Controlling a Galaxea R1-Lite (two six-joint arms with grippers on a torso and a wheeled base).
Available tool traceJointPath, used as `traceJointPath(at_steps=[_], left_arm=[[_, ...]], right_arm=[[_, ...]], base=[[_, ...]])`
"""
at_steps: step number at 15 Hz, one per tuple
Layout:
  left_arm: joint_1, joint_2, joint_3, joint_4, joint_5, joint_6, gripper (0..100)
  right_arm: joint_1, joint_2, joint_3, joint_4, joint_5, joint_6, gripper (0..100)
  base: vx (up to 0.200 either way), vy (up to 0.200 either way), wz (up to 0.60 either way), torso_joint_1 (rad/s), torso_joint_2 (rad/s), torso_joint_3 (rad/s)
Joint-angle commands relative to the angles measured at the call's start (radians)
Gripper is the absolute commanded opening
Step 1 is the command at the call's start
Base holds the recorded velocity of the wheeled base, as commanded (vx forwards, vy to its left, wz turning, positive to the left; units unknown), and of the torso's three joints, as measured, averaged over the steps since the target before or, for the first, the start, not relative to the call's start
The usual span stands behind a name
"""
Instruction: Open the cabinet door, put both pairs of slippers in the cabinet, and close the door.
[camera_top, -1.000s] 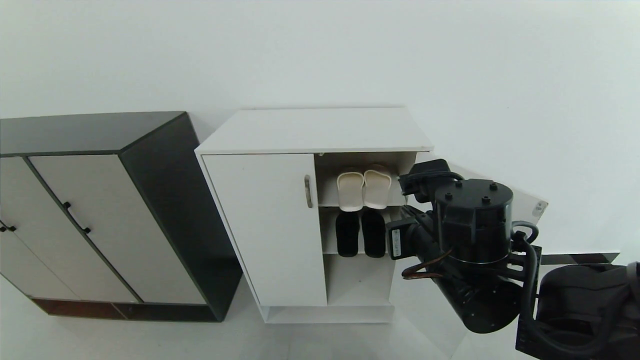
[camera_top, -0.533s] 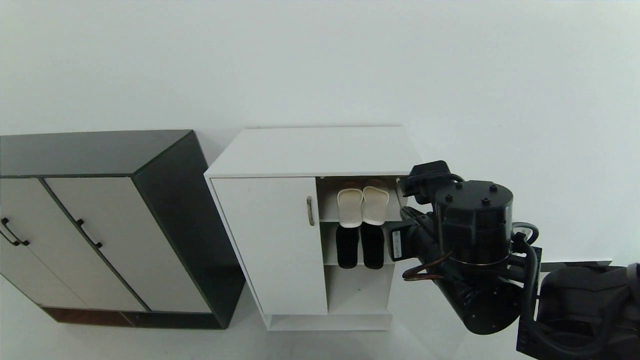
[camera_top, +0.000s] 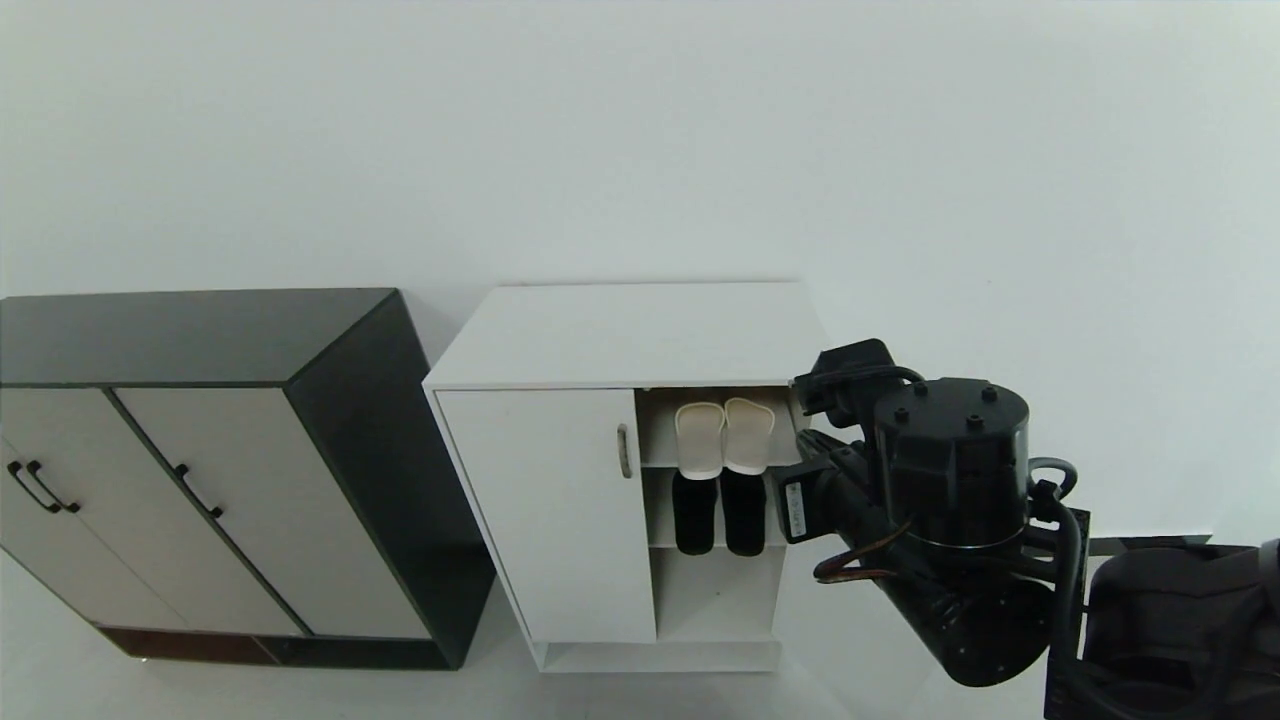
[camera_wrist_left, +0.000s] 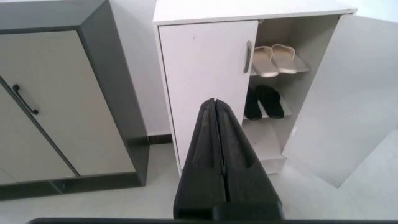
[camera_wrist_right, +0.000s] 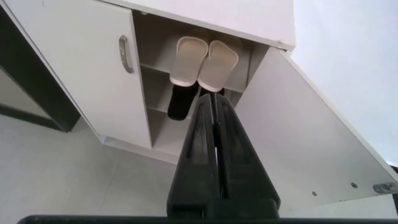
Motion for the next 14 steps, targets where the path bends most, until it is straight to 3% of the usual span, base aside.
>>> traceJointPath(at_steps=[1,4,10,14], left_arm=[[0.002,0.000,0.000,0.000,0.000,0.000,0],[0.000,0.000,0.000,0.000,0.000,0.000,0],[0.000,0.000,0.000,0.000,0.000,0.000,0],[0.000,0.000,0.000,0.000,0.000,-0.002,0]], right_arm=[[0.000,-0.004,0.003,-0.001,0.000,0.000,0],[0.002,-0.005,0.002,0.000,0.006,0.000,0],[-0.012,-0.002,0.000,0.000,0.008,-0.002,0],[-0.092,0.002,-0.043,0.003,0.051,-0.012,0]], base=[[0.000,0.000,0.00,0.000,0.00,0.000],[0.000,0.000,0.00,0.000,0.00,0.000],[0.000,0.000,-0.60,0.005,0.00,0.002],[0.000,0.000,0.00,0.000,0.00,0.000]])
